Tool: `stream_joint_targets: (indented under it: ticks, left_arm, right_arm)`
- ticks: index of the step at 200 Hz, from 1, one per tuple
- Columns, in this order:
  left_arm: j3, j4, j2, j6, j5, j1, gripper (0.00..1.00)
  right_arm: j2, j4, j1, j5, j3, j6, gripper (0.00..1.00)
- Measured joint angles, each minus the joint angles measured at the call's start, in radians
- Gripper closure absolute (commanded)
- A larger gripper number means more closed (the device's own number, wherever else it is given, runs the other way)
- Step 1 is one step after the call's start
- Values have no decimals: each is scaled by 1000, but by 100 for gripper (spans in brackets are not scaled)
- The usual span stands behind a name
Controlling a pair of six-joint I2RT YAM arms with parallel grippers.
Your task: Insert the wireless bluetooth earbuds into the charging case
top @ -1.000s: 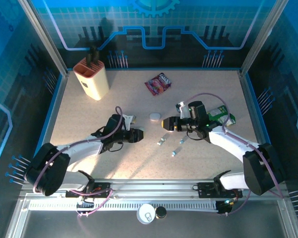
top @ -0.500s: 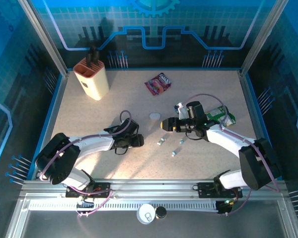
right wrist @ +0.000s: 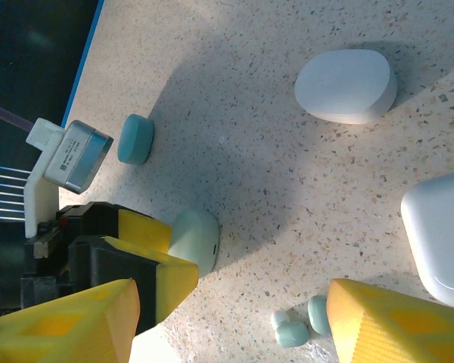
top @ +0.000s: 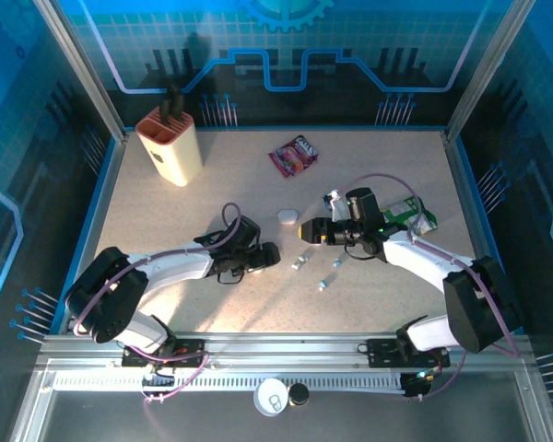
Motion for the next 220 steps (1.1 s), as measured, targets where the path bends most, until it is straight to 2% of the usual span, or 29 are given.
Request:
stream_joint_targets:
  ticks: [49, 74, 122, 145, 182, 220]
  left_arm:
    - [-3, 32, -47, -28, 24, 8, 14]
    - [-33, 26, -117, -26, 14, 56, 14]
    - [-109, -32, -293, 45, -30, 299, 14]
    - [-134, -50, -354, 78, -39, 374, 14]
    - [-167, -51, -390, 109, -45, 401, 13]
    - [-190, -51, -391, 129, -49, 401, 12]
  right_arm:
    - [-1, -5, 1, 35, 0, -35, 33]
    - [-3, -31, 26, 95, 2, -72, 33]
    - [19, -92, 218, 321, 65, -89, 33]
    - [93, -110, 340, 430, 131, -60, 32]
    - [230, -122, 481, 528, 219, 2, 32]
    - [350, -187, 546, 602, 312, 45, 32]
